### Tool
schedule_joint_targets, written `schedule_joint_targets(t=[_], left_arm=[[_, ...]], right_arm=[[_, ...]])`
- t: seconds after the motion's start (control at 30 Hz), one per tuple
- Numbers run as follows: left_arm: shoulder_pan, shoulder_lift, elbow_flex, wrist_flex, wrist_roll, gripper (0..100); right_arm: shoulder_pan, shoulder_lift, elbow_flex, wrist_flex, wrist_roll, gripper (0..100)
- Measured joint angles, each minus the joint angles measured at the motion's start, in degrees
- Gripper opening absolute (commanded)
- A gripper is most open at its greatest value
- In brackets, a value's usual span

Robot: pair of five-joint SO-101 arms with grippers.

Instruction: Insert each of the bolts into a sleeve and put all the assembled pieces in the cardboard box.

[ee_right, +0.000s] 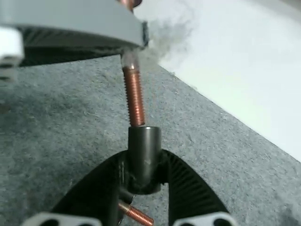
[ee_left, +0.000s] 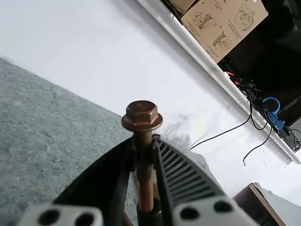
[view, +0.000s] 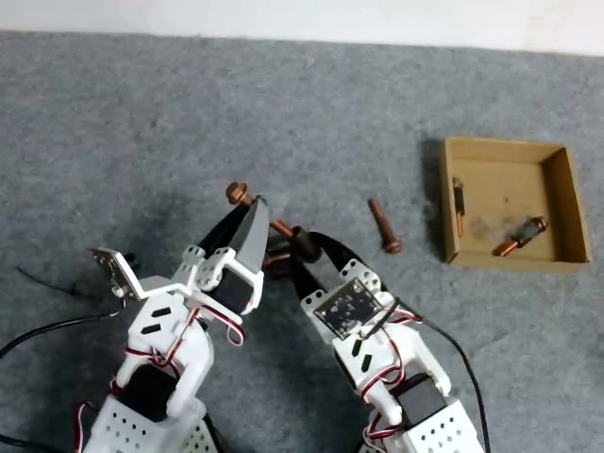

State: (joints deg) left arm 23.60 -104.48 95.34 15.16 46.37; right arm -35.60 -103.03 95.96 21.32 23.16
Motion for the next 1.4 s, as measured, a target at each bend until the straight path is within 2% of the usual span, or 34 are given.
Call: schedule_joint_targets(t=[1.0,1.2,1.27,1.4], left_arm=[[0.7,0.7,0.4,0.3,0.2,0],[3.3,0.1,0.7,3.1,-6.5,1],[3.9,0.0,0.7,4.4,-7.7,6],[4.0,0.0,0.7,6.4,-8.7,23]], right_arm=[[-2.3,-0.1,0.0,-4.3,-0.6,0.5],[-2.3,-0.1,0.0,-4.3,-0.5,0.5],[-2.4,0.0,0.0,-4.3,-0.5,0.5],[-2.1,0.0,0.0,-4.2,-0.4,0.5]])
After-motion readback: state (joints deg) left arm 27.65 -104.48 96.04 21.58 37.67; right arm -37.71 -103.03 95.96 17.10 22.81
